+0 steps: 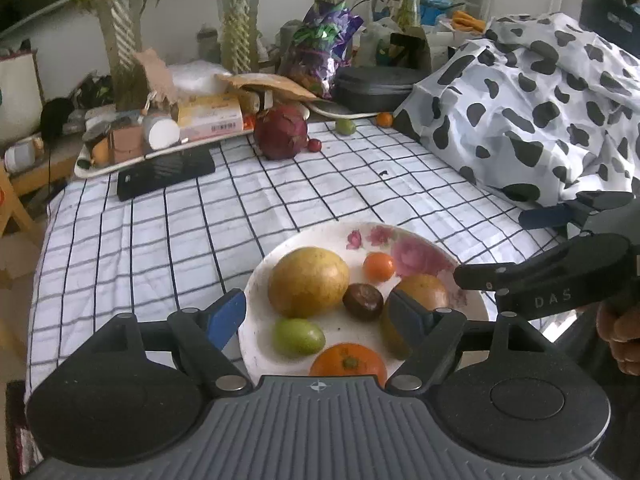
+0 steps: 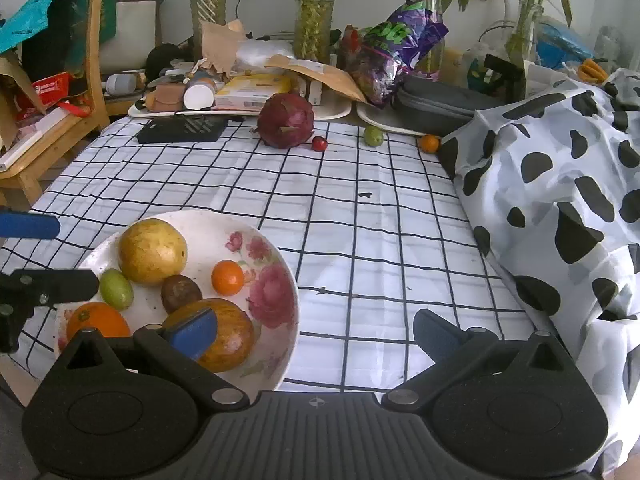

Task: Organize fruits
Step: 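Withdraw both open grippers from the plate toward the dragon fruit, then close the left gripper around the red dragon fruit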

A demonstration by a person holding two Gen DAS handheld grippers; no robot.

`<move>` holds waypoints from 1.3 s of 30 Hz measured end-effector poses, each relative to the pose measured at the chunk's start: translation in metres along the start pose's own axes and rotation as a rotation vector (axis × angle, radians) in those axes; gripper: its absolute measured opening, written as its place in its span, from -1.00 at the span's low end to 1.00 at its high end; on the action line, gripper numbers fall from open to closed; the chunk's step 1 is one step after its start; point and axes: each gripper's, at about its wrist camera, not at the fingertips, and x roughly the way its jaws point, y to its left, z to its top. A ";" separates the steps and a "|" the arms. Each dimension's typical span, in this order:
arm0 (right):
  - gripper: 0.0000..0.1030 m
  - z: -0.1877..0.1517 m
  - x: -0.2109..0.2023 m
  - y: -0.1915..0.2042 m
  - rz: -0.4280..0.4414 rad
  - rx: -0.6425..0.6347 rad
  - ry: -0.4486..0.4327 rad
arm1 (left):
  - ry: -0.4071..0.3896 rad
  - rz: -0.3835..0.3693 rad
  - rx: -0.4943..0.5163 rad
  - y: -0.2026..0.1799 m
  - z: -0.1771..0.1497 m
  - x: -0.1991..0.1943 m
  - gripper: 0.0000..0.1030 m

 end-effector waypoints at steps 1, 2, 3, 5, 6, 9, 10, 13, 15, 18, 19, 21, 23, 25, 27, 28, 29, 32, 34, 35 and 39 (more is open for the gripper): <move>1.00 0.000 0.000 -0.001 -0.002 0.002 -0.001 | -0.004 0.004 0.009 -0.001 0.001 0.000 0.51; 1.00 0.000 0.001 -0.001 -0.003 0.004 -0.001 | -0.007 0.007 0.018 -0.002 0.003 0.001 0.51; 1.00 0.001 0.001 -0.003 -0.004 0.006 -0.002 | -0.008 0.008 0.021 -0.003 0.004 0.001 0.51; 1.00 0.002 0.003 -0.004 -0.006 0.014 -0.002 | -0.013 0.005 0.025 -0.003 0.007 0.002 0.51; 1.00 0.003 0.003 -0.006 -0.009 0.018 -0.003 | -0.015 0.004 0.028 -0.003 0.008 0.003 0.51; 1.00 0.006 0.007 -0.009 -0.016 0.031 -0.007 | -0.025 0.008 0.042 -0.003 0.012 0.006 0.51; 1.00 0.007 0.008 -0.010 -0.018 0.037 -0.010 | -0.029 0.005 0.043 -0.002 0.014 0.006 0.51; 1.00 0.013 0.012 -0.014 -0.028 0.058 -0.020 | -0.038 0.009 0.043 0.002 0.020 0.012 0.51; 1.00 0.016 0.014 -0.016 -0.035 0.070 -0.028 | -0.037 0.018 0.046 0.005 0.023 0.016 0.51; 1.00 0.022 0.016 -0.019 -0.048 0.088 -0.048 | -0.038 0.025 0.051 0.009 0.027 0.022 0.51; 1.00 0.024 0.017 -0.021 -0.052 0.093 -0.056 | -0.039 0.025 0.054 0.010 0.029 0.025 0.51; 1.00 0.028 0.019 -0.024 -0.060 0.100 -0.065 | -0.041 0.025 0.061 0.012 0.032 0.029 0.51; 1.00 0.032 0.022 -0.027 -0.061 0.107 -0.067 | -0.042 0.023 0.068 0.012 0.037 0.033 0.51; 1.00 0.036 0.026 -0.030 -0.059 0.111 -0.067 | -0.045 0.021 0.073 0.013 0.039 0.037 0.51; 1.00 0.040 0.030 -0.032 -0.060 0.111 -0.065 | -0.048 0.020 0.075 0.014 0.043 0.041 0.51; 1.00 0.042 0.032 -0.033 -0.058 0.110 -0.066 | -0.050 0.019 0.074 0.015 0.045 0.043 0.51; 1.00 0.044 0.034 -0.034 -0.058 0.109 -0.066 | -0.053 0.019 0.073 0.016 0.047 0.046 0.51; 1.00 0.050 0.039 -0.035 -0.054 0.102 -0.069 | -0.056 0.019 0.064 0.020 0.054 0.054 0.51; 1.00 0.054 0.044 -0.036 -0.053 0.096 -0.068 | -0.056 0.019 0.056 0.023 0.059 0.059 0.51; 1.00 0.056 0.046 -0.036 -0.053 0.093 -0.066 | -0.056 0.019 0.053 0.024 0.061 0.062 0.51; 1.00 0.065 0.055 -0.037 -0.050 0.086 -0.063 | -0.059 0.026 0.042 0.030 0.070 0.074 0.51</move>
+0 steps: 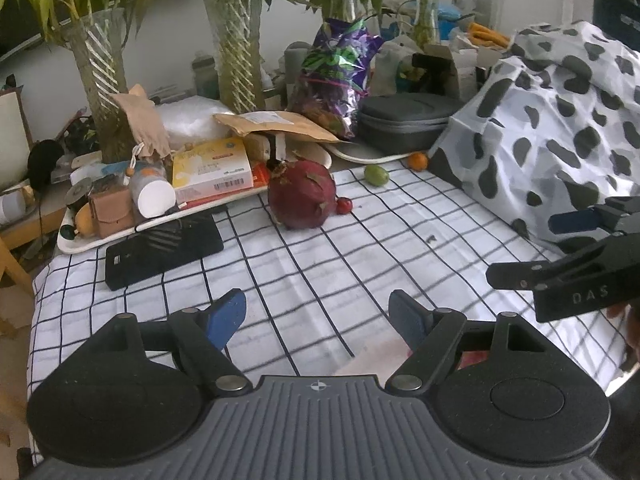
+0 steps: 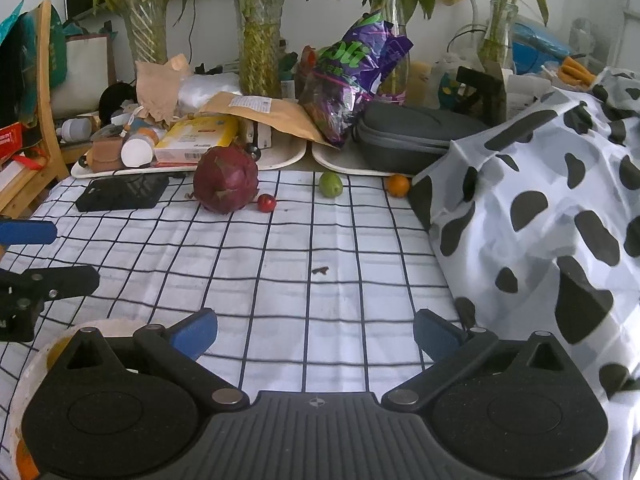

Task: Organize fruits
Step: 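Close the left gripper around the red dragon fruit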

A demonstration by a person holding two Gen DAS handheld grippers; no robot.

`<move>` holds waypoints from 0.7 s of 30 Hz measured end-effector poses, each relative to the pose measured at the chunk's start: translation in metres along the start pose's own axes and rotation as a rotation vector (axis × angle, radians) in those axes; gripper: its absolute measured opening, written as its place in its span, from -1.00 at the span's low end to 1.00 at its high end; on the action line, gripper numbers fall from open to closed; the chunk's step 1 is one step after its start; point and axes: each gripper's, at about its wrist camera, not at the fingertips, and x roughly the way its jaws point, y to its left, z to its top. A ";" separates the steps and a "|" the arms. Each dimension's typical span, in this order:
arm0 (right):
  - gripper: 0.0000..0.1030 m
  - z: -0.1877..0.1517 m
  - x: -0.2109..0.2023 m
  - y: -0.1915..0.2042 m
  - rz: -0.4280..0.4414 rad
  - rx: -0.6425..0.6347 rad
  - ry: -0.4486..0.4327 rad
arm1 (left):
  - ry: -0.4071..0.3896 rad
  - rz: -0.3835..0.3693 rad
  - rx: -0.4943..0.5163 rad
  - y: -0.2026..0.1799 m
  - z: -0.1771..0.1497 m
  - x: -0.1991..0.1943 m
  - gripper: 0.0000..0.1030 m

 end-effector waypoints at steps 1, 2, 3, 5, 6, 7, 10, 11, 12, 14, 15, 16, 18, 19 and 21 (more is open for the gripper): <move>1.00 0.002 0.003 0.000 -0.001 -0.002 0.001 | -0.001 -0.001 -0.006 0.002 0.002 0.003 0.51; 1.00 0.005 0.005 0.000 -0.003 -0.004 0.002 | -0.003 -0.005 -0.014 0.004 0.004 0.007 0.51; 1.00 0.008 0.009 0.000 -0.004 -0.005 0.005 | -0.005 -0.008 -0.021 0.006 0.006 0.010 0.51; 1.00 0.012 0.014 0.001 -0.006 -0.006 0.011 | -0.008 -0.010 -0.036 0.010 0.010 0.018 0.51; 1.00 0.014 0.017 0.002 -0.005 -0.006 0.015 | -0.005 -0.006 -0.043 0.011 0.013 0.022 0.51; 1.00 0.016 0.020 0.002 -0.004 -0.008 0.018 | -0.005 -0.004 -0.048 0.012 0.015 0.026 0.51; 1.00 0.022 0.027 0.004 0.000 -0.021 0.022 | -0.023 -0.007 -0.057 0.015 0.021 0.036 0.51; 1.00 0.023 0.030 0.005 -0.001 -0.027 0.025 | -0.032 -0.009 -0.059 0.016 0.023 0.039 0.51; 1.00 0.025 0.032 0.006 -0.002 -0.031 0.028 | -0.040 -0.013 -0.061 0.017 0.025 0.042 0.51; 1.00 0.027 0.037 0.007 -0.003 -0.039 0.035 | -0.054 -0.018 -0.068 0.018 0.030 0.050 0.52; 1.00 0.028 0.039 0.007 -0.004 -0.041 0.038 | -0.061 -0.018 -0.071 0.019 0.032 0.054 0.53; 1.00 0.029 0.042 0.007 -0.004 -0.044 0.042 | -0.067 -0.018 -0.072 0.020 0.034 0.058 0.54; 1.00 0.031 0.046 0.008 -0.007 -0.050 0.048 | -0.082 -0.012 -0.075 0.021 0.036 0.066 0.56; 1.00 0.032 0.048 0.008 -0.007 -0.054 0.051 | -0.085 -0.009 -0.079 0.022 0.038 0.070 0.58; 1.00 0.034 0.052 0.009 -0.007 -0.063 0.055 | -0.087 -0.010 -0.101 0.025 0.041 0.078 0.65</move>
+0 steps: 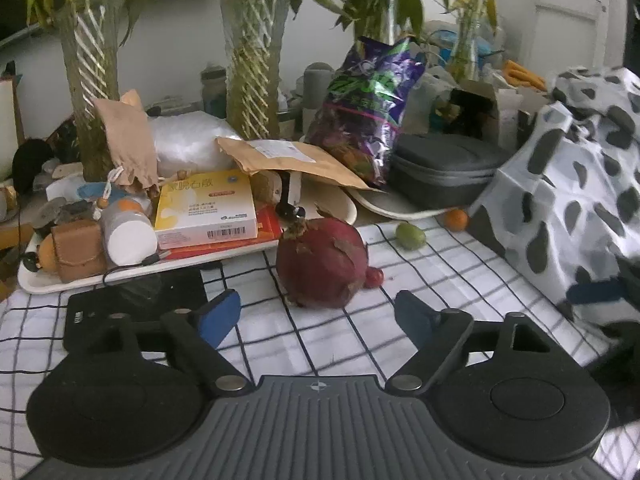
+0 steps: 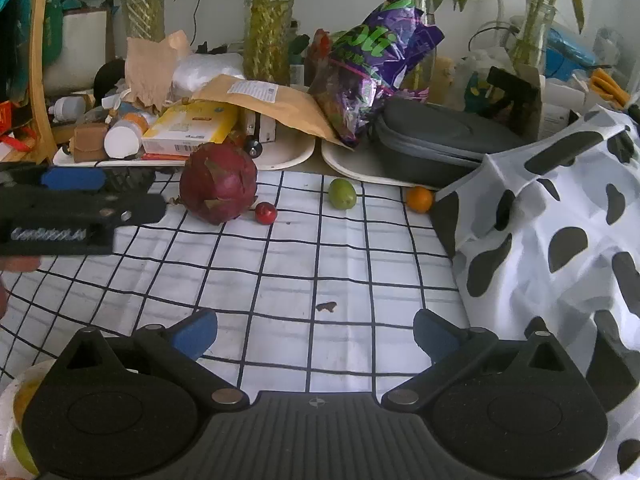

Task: Organize fruits
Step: 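Close the left gripper around the red dragon fruit, then lift the dragon fruit with the left gripper while the right gripper grasps the cherry tomato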

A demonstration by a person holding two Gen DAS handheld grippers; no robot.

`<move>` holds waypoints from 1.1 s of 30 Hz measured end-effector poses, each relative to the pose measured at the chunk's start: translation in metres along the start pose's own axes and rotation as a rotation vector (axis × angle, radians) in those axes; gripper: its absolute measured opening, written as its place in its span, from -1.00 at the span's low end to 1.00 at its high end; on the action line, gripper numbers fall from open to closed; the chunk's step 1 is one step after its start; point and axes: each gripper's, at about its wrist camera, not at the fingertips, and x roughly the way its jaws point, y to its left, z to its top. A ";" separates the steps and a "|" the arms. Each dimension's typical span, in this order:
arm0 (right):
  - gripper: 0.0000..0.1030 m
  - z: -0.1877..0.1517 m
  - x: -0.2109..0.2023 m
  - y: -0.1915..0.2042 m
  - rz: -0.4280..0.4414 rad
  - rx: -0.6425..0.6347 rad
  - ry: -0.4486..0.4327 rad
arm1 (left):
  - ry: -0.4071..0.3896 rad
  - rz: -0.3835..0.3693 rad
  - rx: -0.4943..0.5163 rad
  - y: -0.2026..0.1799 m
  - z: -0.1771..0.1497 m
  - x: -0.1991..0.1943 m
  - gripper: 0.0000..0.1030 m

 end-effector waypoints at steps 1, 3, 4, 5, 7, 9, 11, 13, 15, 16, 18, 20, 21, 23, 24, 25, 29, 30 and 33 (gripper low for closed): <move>1.00 0.001 0.002 0.000 -0.001 -0.005 0.002 | 0.000 -0.003 -0.012 0.001 0.002 0.004 0.65; 1.00 0.002 0.006 0.000 -0.003 -0.014 0.008 | 0.001 -0.013 -0.036 0.003 0.005 0.012 0.65; 1.00 0.002 0.008 0.000 -0.005 -0.018 0.011 | 0.002 -0.016 -0.047 0.004 0.006 0.016 0.65; 1.00 0.003 0.010 0.000 -0.008 -0.022 0.014 | 0.006 -0.023 -0.060 0.005 0.007 0.020 0.65; 1.00 0.004 0.013 -0.001 -0.012 -0.025 0.019 | 0.013 -0.046 -0.091 0.009 0.008 0.028 0.65; 1.00 0.005 0.017 -0.003 -0.014 -0.030 0.024 | 0.023 -0.071 -0.125 0.013 0.010 0.037 0.65; 1.00 0.007 0.021 -0.004 -0.014 -0.037 0.025 | 0.029 -0.100 -0.155 0.017 0.011 0.045 0.65; 1.00 0.009 0.025 -0.004 -0.016 -0.047 0.029 | 0.038 -0.116 -0.184 0.021 0.012 0.054 0.65; 1.00 0.011 0.029 -0.004 -0.018 -0.056 0.033 | 0.042 -0.132 -0.214 0.025 0.013 0.063 0.65; 1.00 0.012 0.031 -0.004 -0.018 -0.060 0.033 | 0.041 -0.138 -0.227 0.026 0.014 0.066 0.65; 1.00 0.014 0.035 -0.004 -0.019 -0.068 0.037 | 0.047 -0.148 -0.251 0.030 0.014 0.074 0.65; 1.00 0.015 0.039 -0.005 -0.020 -0.073 0.039 | 0.050 -0.164 -0.280 0.033 0.013 0.082 0.65; 1.00 0.015 0.041 -0.005 -0.019 -0.076 0.043 | 0.049 -0.174 -0.299 0.035 0.012 0.085 0.65; 1.00 0.015 0.044 -0.005 -0.021 -0.084 0.049 | 0.053 -0.186 -0.341 0.039 0.012 0.092 0.65; 1.00 0.015 0.045 -0.006 -0.023 -0.087 0.049 | 0.059 -0.189 -0.363 0.041 0.012 0.096 0.65; 1.00 0.016 0.046 -0.006 -0.025 -0.089 0.051 | 0.061 -0.198 -0.384 0.044 0.013 0.099 0.65; 1.00 0.016 0.052 -0.006 -0.022 -0.092 0.062 | 0.078 -0.194 -0.409 0.045 0.014 0.107 0.63; 1.00 0.017 0.053 -0.005 -0.021 -0.094 0.064 | 0.088 -0.184 -0.408 0.046 0.014 0.108 0.62; 1.00 0.017 0.058 -0.002 -0.011 -0.101 0.062 | 0.097 -0.201 -0.429 0.047 0.016 0.107 0.41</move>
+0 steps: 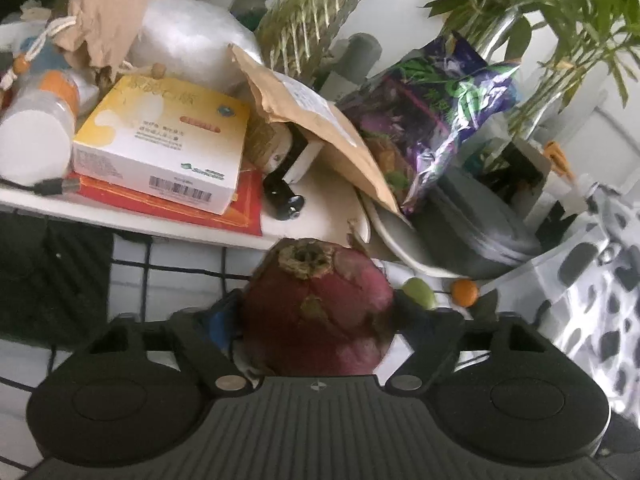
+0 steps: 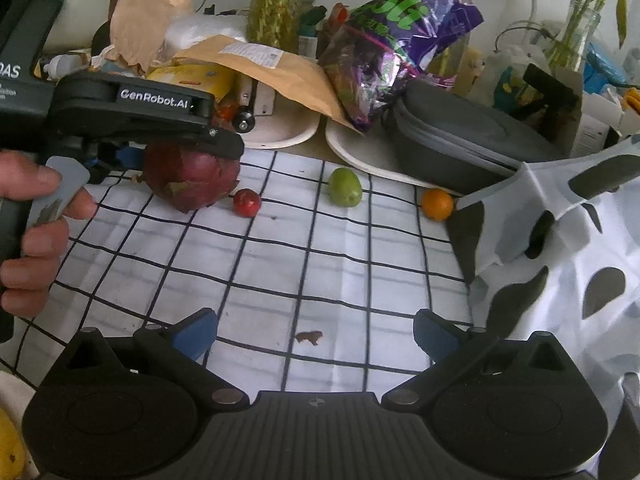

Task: Organize fruits
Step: 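Lift the dragon fruit with the left gripper while the right gripper grasps the cherry tomato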

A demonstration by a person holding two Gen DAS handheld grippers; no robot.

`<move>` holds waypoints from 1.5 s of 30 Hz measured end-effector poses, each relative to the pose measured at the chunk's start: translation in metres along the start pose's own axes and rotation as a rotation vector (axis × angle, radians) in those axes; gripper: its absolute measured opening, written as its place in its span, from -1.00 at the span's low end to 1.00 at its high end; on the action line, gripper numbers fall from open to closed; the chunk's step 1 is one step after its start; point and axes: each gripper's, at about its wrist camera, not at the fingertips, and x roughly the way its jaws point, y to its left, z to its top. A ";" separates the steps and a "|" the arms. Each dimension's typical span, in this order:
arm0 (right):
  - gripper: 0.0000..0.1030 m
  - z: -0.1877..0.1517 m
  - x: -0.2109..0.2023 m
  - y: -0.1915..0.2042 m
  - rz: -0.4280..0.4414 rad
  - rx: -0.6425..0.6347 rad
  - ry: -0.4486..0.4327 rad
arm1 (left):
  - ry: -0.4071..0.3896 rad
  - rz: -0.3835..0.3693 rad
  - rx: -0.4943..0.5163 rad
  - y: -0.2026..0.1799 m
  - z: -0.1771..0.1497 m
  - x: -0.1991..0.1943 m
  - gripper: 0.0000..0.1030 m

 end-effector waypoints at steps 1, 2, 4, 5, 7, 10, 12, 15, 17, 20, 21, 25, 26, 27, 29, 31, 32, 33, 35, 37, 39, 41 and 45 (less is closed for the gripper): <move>1.00 0.000 0.001 0.001 0.006 -0.001 -0.004 | 0.009 0.005 0.000 -0.001 0.001 -0.001 0.39; 1.00 0.000 0.002 0.002 0.018 -0.001 -0.014 | 0.013 0.010 0.006 -0.002 0.002 -0.002 0.36; 1.00 0.002 0.004 0.004 0.051 0.005 -0.032 | 0.019 0.029 0.023 -0.005 0.003 -0.003 0.34; 1.00 0.002 0.005 0.004 0.068 0.010 -0.041 | 0.019 0.043 0.037 -0.006 0.003 -0.005 0.33; 1.00 0.004 0.007 0.005 0.089 0.017 -0.064 | 0.013 0.060 0.042 -0.006 0.005 -0.009 0.32; 1.00 0.006 0.010 0.010 0.107 0.016 -0.099 | -0.012 0.082 0.050 -0.005 0.009 -0.021 0.32; 1.00 0.009 0.013 0.013 0.120 0.014 -0.125 | -0.037 0.126 0.098 -0.008 0.012 -0.031 0.32; 0.74 0.012 0.018 0.014 0.146 0.048 -0.164 | -0.063 0.182 0.159 -0.011 0.015 -0.043 0.32; 0.64 0.015 0.023 0.014 0.162 0.079 -0.173 | -0.070 0.198 0.174 -0.010 0.017 -0.049 0.32; 0.34 0.018 0.032 0.017 0.160 0.093 -0.198 | -0.075 0.227 0.200 -0.008 0.019 -0.056 0.32; 0.24 0.019 0.034 0.018 0.157 0.090 -0.200 | -0.076 0.232 0.203 -0.007 0.019 -0.058 0.32; 0.04 0.025 0.048 0.023 0.151 0.076 -0.210 | -0.074 0.231 0.199 -0.001 0.020 -0.063 0.32; -0.02 0.026 0.050 0.025 0.147 0.071 -0.213 | -0.073 0.231 0.198 0.001 0.021 -0.064 0.32; -0.08 0.027 0.052 0.026 0.142 0.066 -0.217 | -0.073 0.229 0.198 0.002 0.021 -0.065 0.32; -0.12 0.032 0.055 0.028 0.135 0.065 -0.223 | -0.072 0.220 0.196 0.003 0.021 -0.067 0.32; -0.17 0.035 0.057 0.030 0.125 0.064 -0.226 | -0.072 0.213 0.200 0.004 0.022 -0.068 0.32; -0.23 0.035 0.059 0.031 0.121 0.062 -0.224 | -0.072 0.210 0.203 0.004 0.021 -0.068 0.32; -0.30 0.036 0.060 0.031 0.125 0.061 -0.220 | -0.070 0.209 0.204 0.004 0.021 -0.069 0.32; -0.49 0.036 0.064 0.030 0.133 0.060 -0.210 | -0.064 0.210 0.203 0.004 0.021 -0.069 0.32; -0.58 0.035 0.064 0.029 0.143 0.056 -0.214 | -0.062 0.213 0.203 0.004 0.021 -0.069 0.32; -0.59 0.036 0.062 0.027 0.146 0.060 -0.214 | -0.064 0.209 0.205 0.004 0.021 -0.070 0.32; -0.59 0.037 0.055 0.025 0.160 0.063 -0.223 | -0.063 0.204 0.213 0.001 0.020 -0.071 0.32; -0.59 0.039 0.041 0.019 0.167 0.074 -0.239 | -0.056 0.203 0.225 -0.004 0.016 -0.073 0.32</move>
